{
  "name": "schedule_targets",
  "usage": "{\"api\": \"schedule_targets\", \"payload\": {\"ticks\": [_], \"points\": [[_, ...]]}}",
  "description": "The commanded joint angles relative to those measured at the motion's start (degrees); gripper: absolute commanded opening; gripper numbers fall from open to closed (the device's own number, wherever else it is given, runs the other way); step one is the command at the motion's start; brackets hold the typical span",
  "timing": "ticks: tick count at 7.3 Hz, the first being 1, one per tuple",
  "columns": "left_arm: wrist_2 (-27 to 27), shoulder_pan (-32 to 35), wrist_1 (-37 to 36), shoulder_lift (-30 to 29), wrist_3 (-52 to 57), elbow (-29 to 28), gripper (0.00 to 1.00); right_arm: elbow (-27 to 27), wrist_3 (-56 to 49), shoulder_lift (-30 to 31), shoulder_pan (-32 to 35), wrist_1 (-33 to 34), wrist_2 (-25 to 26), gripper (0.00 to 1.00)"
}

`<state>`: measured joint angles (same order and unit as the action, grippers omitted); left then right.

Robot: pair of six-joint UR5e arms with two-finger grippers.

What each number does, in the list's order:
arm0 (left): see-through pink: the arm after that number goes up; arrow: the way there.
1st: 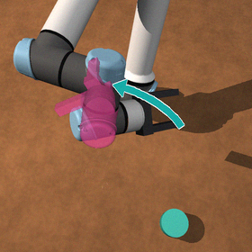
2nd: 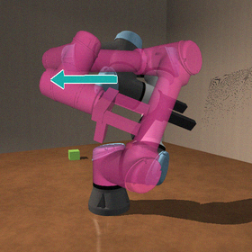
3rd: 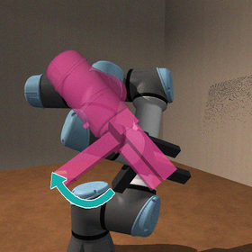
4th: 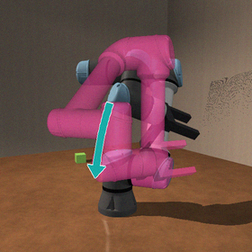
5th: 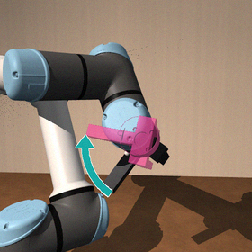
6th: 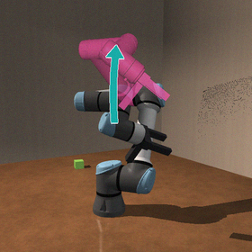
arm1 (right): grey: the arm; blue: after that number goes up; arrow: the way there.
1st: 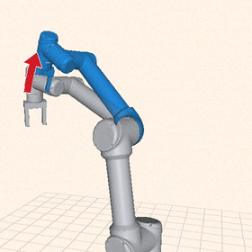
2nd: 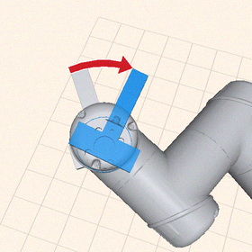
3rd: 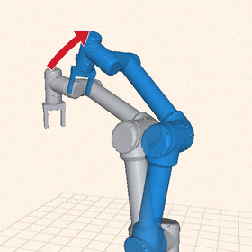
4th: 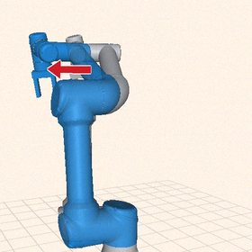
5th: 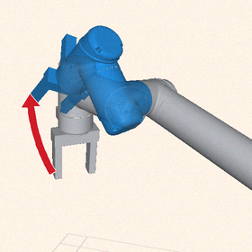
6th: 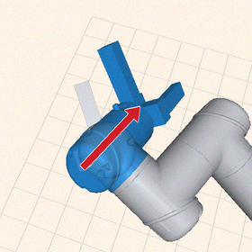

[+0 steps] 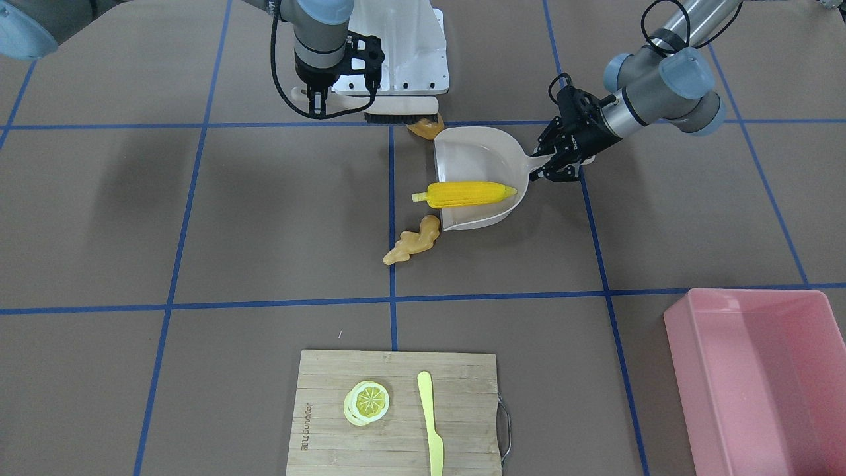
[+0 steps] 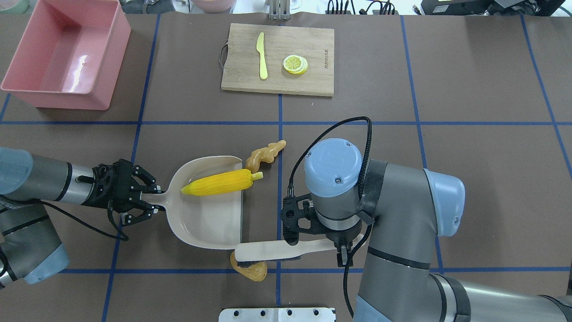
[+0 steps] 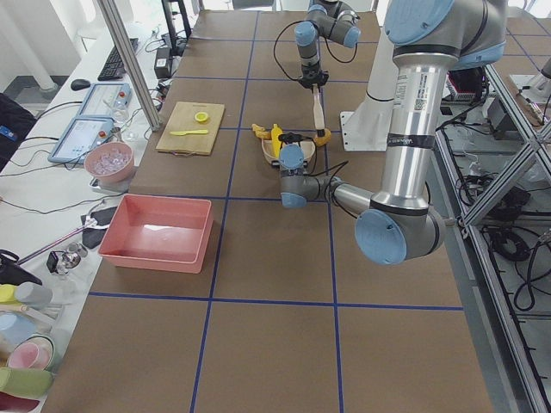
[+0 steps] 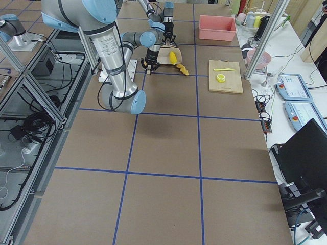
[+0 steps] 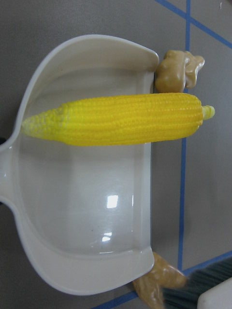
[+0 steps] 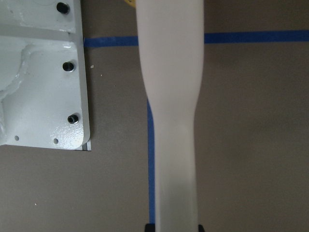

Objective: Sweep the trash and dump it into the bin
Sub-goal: 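Pull the dustpan toward the left gripper while the right gripper lifts the brush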

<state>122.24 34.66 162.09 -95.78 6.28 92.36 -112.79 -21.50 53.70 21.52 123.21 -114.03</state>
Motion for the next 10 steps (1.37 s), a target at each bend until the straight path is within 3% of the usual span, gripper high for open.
{"api": "schedule_targets", "payload": {"ticks": [1, 6, 7, 8, 9, 10], "points": [[0.11, 0.32, 0.06, 1.90, 0.57, 0.45, 0.29, 0.11, -0.47, 0.08, 2.54, 2.02, 0.65, 0.00], [3.89, 1.99, -0.02, 5.87, 0.75, 1.42, 0.35, -0.76, -4.78, -0.09, 10.02, 5.46, 1.55, 0.00], [3.80, 2.43, -0.37, 5.87, 0.75, 1.07, 0.40, -4.68, -4.78, 0.26, 10.03, 12.08, 0.93, 0.00], [3.80, 2.52, -0.55, 5.87, 0.66, 0.98, 0.56, -8.90, -4.08, 0.52, 10.20, 19.02, 0.92, 0.00], [3.71, 2.52, -0.64, 5.78, 0.75, 0.72, 0.82, -9.55, -3.29, 0.87, 10.29, 21.43, 0.83, 0.00], [3.62, 2.52, -0.81, 5.78, 0.75, 0.63, 0.97, -9.64, 0.20, 2.01, 10.38, 20.94, -1.95, 0.00]]}}
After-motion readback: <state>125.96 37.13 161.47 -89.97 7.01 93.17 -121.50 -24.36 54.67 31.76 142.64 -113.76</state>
